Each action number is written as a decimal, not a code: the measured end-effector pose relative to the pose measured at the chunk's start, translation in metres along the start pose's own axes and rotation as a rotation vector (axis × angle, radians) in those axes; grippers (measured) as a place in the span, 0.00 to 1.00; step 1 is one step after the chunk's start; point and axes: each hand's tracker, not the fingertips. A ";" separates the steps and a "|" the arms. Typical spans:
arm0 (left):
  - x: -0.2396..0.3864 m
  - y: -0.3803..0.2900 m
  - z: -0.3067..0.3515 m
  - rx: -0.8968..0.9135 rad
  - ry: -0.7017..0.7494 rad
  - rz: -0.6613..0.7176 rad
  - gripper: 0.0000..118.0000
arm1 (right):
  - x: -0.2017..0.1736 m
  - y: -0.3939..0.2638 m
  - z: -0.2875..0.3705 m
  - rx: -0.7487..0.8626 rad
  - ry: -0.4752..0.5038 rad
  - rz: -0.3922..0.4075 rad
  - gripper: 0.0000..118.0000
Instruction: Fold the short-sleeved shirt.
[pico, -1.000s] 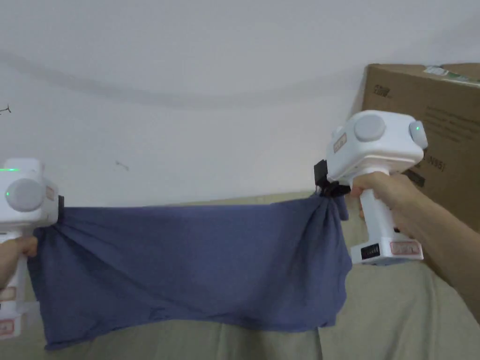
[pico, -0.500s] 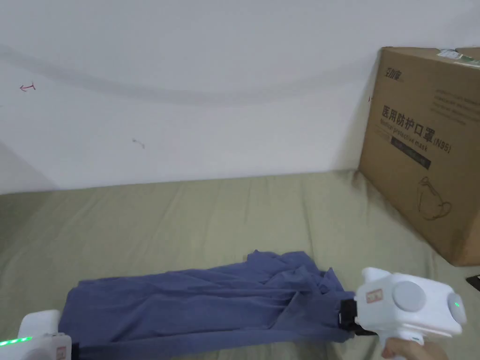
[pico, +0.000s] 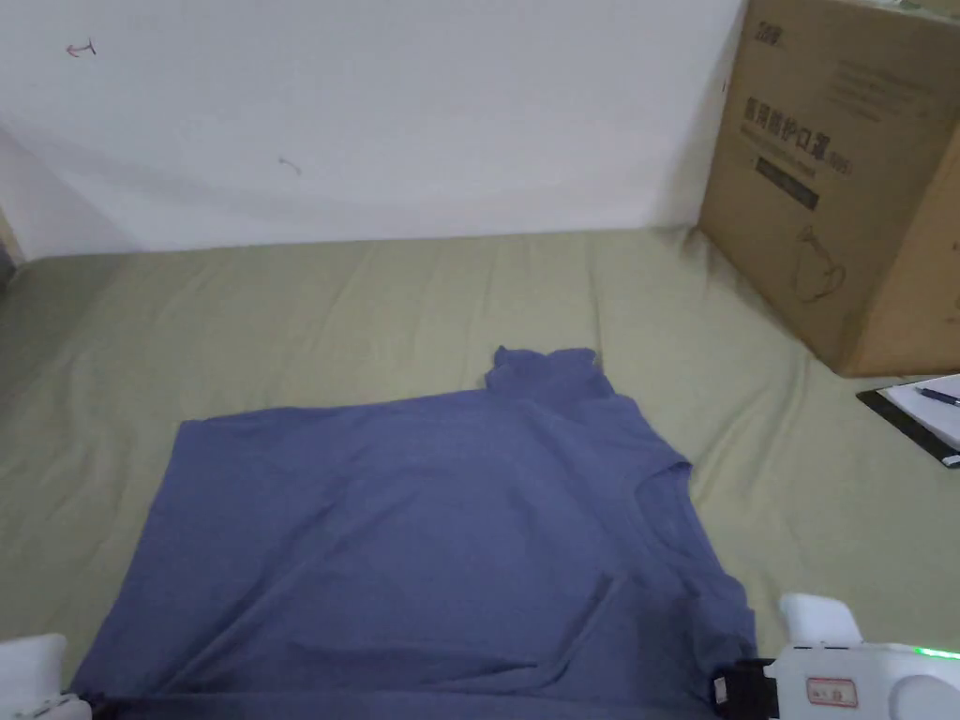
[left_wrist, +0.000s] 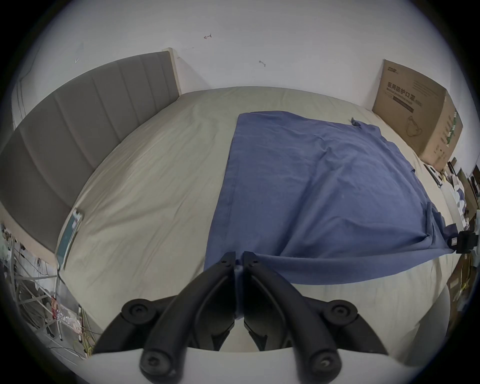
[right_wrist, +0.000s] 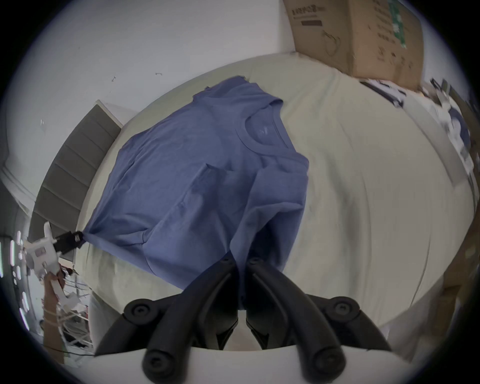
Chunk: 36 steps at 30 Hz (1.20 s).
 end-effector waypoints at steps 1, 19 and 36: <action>-0.003 -0.008 0.005 0.003 -0.009 -0.003 0.02 | 0.003 -0.008 0.003 -0.002 -0.008 -0.016 0.03; -0.016 -0.051 0.071 0.084 -0.086 0.085 0.64 | -0.036 -0.043 0.044 0.160 -0.029 0.150 0.82; -0.012 -0.055 0.054 0.107 -0.013 0.004 0.46 | -0.052 -0.085 0.043 0.111 -0.022 0.107 0.00</action>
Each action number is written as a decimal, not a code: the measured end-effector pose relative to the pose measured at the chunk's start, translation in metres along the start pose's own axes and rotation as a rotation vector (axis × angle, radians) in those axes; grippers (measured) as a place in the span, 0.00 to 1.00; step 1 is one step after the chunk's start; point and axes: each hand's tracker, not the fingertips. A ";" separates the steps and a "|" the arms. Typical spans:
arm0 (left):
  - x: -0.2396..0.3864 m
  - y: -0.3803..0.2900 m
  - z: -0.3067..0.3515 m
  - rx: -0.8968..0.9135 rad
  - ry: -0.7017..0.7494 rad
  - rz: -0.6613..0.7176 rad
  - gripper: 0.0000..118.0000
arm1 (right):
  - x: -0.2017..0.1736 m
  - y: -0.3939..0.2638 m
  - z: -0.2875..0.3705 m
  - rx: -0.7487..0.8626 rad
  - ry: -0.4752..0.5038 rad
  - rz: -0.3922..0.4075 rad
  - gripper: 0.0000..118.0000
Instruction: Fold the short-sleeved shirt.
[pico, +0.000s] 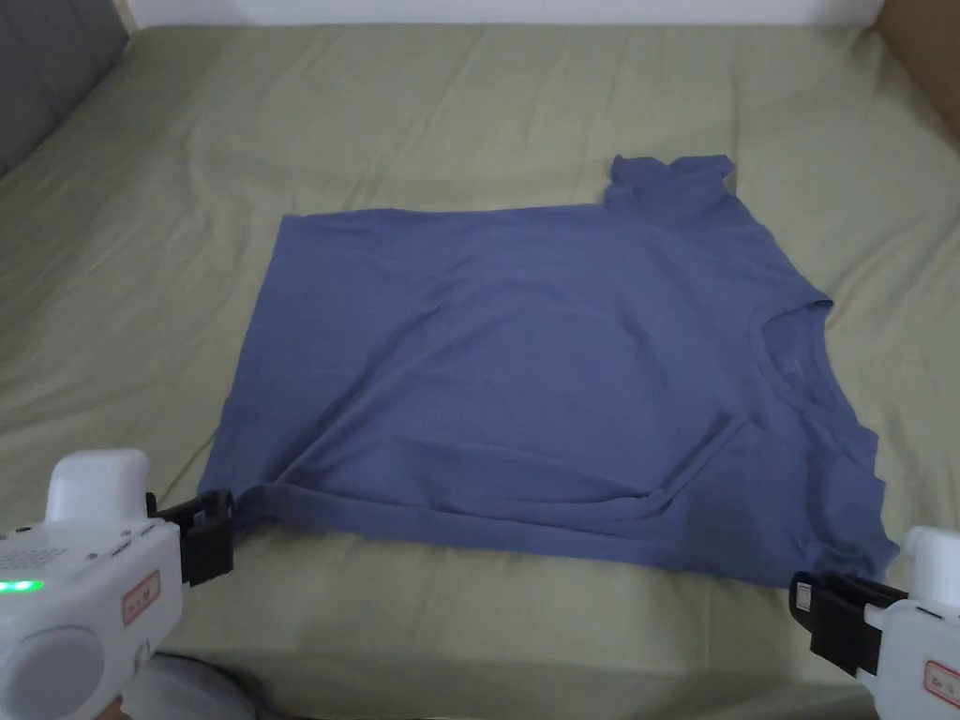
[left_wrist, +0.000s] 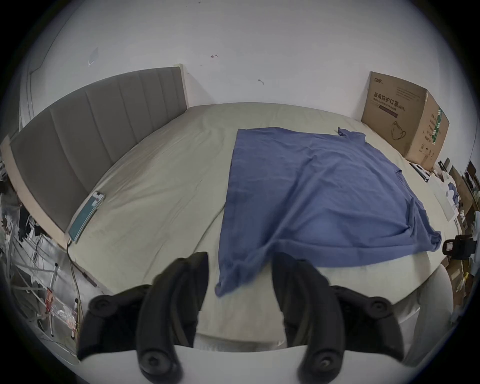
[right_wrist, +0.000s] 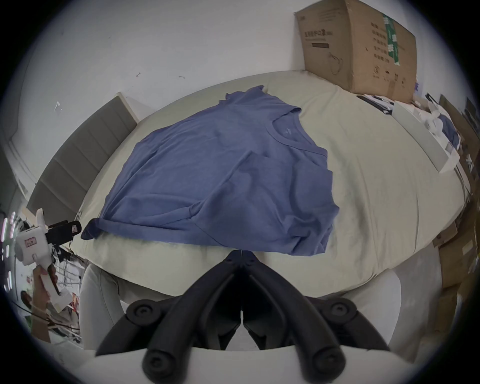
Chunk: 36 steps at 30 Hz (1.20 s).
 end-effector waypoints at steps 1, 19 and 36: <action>0.000 0.002 -0.009 -0.012 -0.005 -0.003 0.46 | 0.003 0.000 0.000 -0.002 -0.006 -0.004 0.00; 0.012 -0.002 -0.025 -0.162 -0.067 0.036 0.00 | 0.031 0.016 -0.006 -0.010 -0.136 0.044 0.92; 0.013 0.012 -0.017 -0.177 -0.059 0.013 0.00 | 0.041 0.044 -0.027 0.000 -0.139 0.026 0.01</action>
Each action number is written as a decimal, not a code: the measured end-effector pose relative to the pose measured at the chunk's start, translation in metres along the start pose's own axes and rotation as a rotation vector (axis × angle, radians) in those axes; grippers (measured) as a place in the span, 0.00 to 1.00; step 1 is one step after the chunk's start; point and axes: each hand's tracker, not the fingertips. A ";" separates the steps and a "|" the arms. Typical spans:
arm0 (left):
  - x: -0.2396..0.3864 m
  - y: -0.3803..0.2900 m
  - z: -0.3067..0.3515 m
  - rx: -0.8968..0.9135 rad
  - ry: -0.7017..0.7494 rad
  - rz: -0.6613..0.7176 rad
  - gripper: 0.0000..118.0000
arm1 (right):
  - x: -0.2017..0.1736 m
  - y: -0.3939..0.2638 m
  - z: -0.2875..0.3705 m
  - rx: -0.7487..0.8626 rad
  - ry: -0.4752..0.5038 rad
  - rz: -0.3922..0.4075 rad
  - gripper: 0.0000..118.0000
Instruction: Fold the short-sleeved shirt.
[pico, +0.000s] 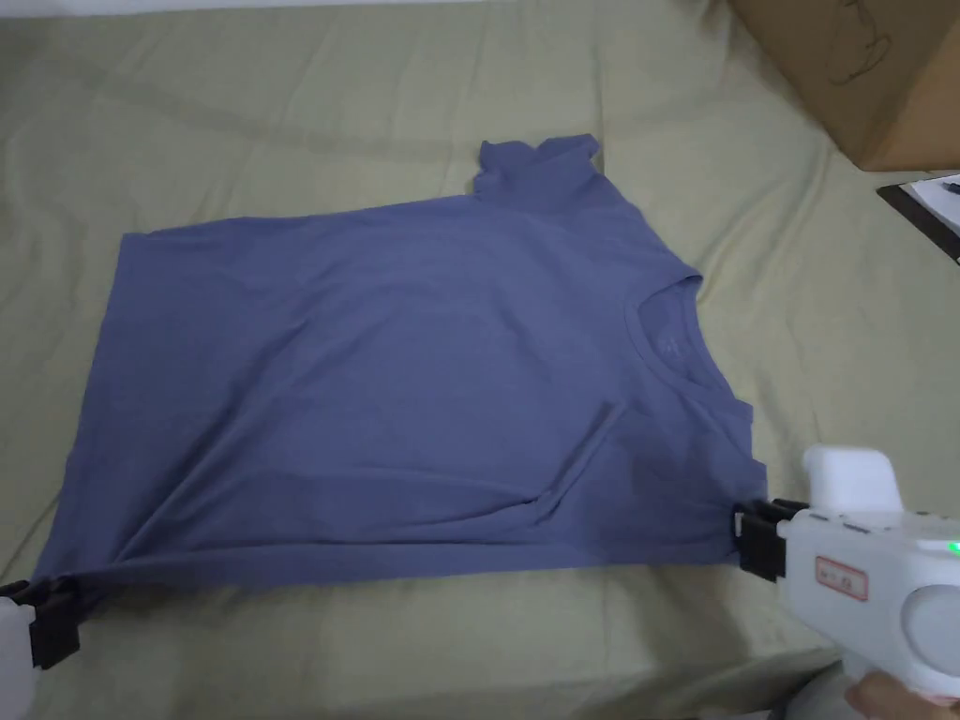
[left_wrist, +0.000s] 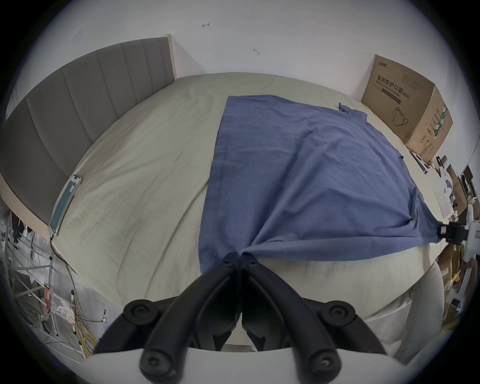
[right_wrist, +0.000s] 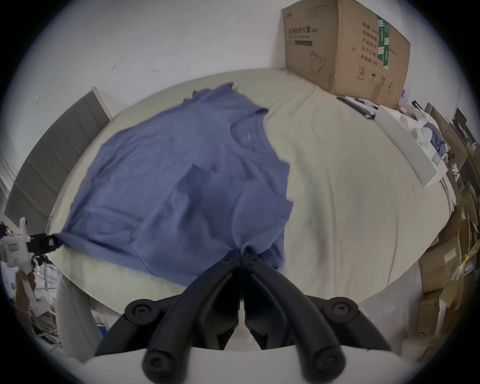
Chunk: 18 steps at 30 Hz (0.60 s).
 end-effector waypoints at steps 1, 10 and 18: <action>0.000 0.005 0.002 0.006 -0.002 -0.005 0.00 | -0.001 0.010 0.004 0.029 -0.002 0.003 0.01; -0.005 0.097 -0.038 0.035 -0.021 -0.043 0.00 | -0.011 0.136 -0.053 0.075 0.003 0.033 0.01; 0.014 0.141 -0.130 -0.081 0.080 -0.201 0.07 | -0.024 0.168 -0.149 -0.073 -0.089 0.095 0.01</action>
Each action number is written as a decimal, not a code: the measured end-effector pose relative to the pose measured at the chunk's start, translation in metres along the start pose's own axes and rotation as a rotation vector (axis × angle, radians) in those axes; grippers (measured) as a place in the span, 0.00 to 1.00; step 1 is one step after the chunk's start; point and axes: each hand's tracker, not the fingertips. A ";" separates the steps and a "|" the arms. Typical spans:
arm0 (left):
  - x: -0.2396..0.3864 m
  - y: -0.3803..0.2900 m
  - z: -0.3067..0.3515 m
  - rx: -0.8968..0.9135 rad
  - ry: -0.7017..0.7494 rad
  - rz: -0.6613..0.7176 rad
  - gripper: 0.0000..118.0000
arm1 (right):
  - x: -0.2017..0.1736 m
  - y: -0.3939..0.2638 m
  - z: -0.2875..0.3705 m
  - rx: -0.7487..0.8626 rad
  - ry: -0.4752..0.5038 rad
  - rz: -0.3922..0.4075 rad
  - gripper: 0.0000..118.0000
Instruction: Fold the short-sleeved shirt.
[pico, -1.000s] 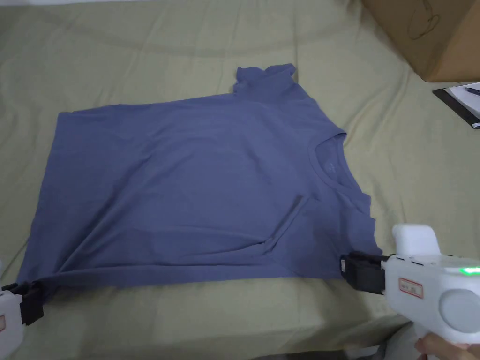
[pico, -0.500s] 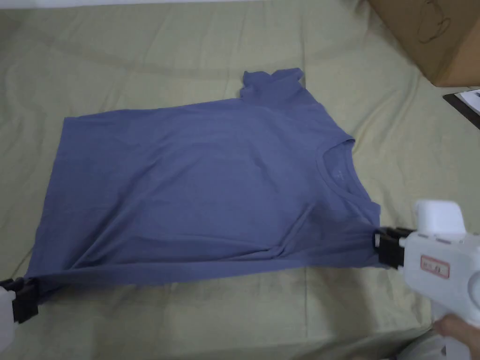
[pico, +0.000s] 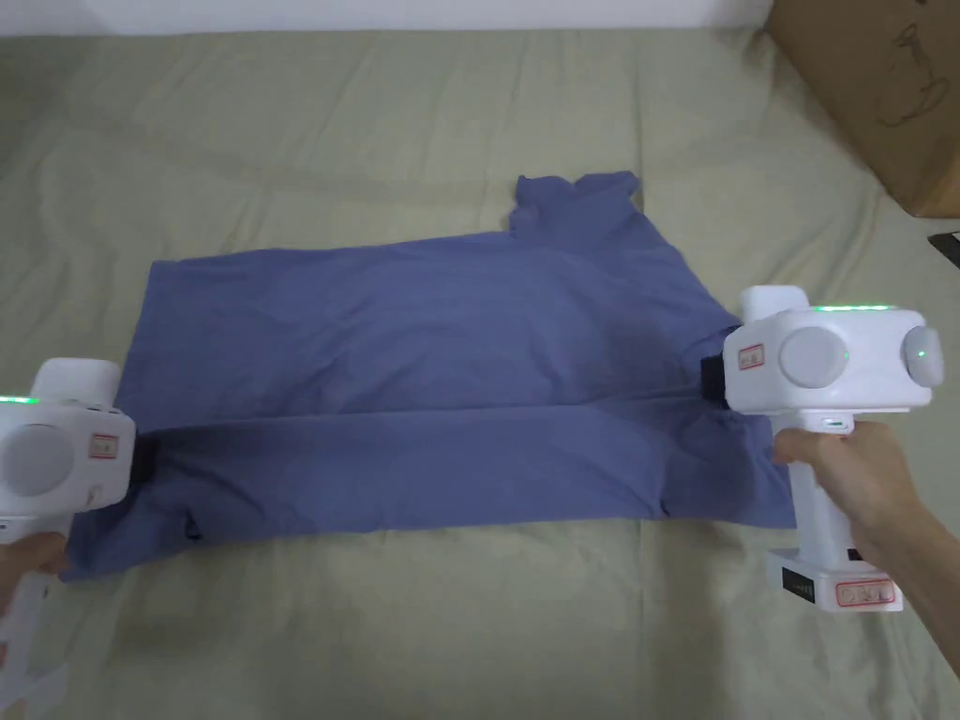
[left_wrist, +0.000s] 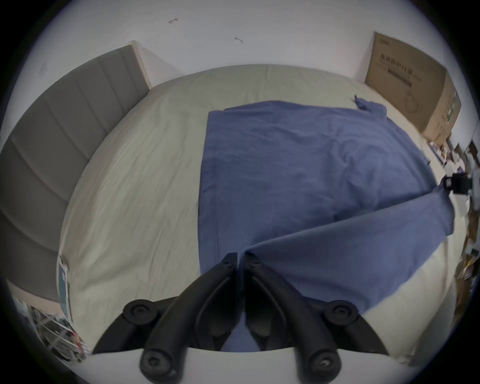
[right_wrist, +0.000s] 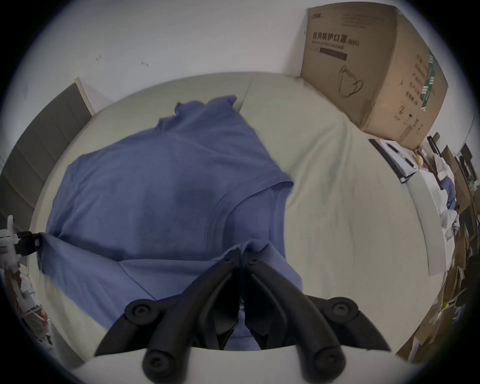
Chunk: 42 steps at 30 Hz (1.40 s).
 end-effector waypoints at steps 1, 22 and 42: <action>0.000 0.001 -0.008 -0.002 0.002 -0.036 0.20 | 0.000 -0.001 -0.006 0.006 0.001 0.002 0.02; -0.031 -0.120 0.096 0.094 -0.240 0.362 0.00 | -0.016 -0.128 0.120 0.131 0.186 -0.036 0.00; -0.013 -0.070 0.027 -0.019 -0.092 0.348 0.05 | 0.006 -0.149 0.100 0.041 0.098 -0.142 0.83</action>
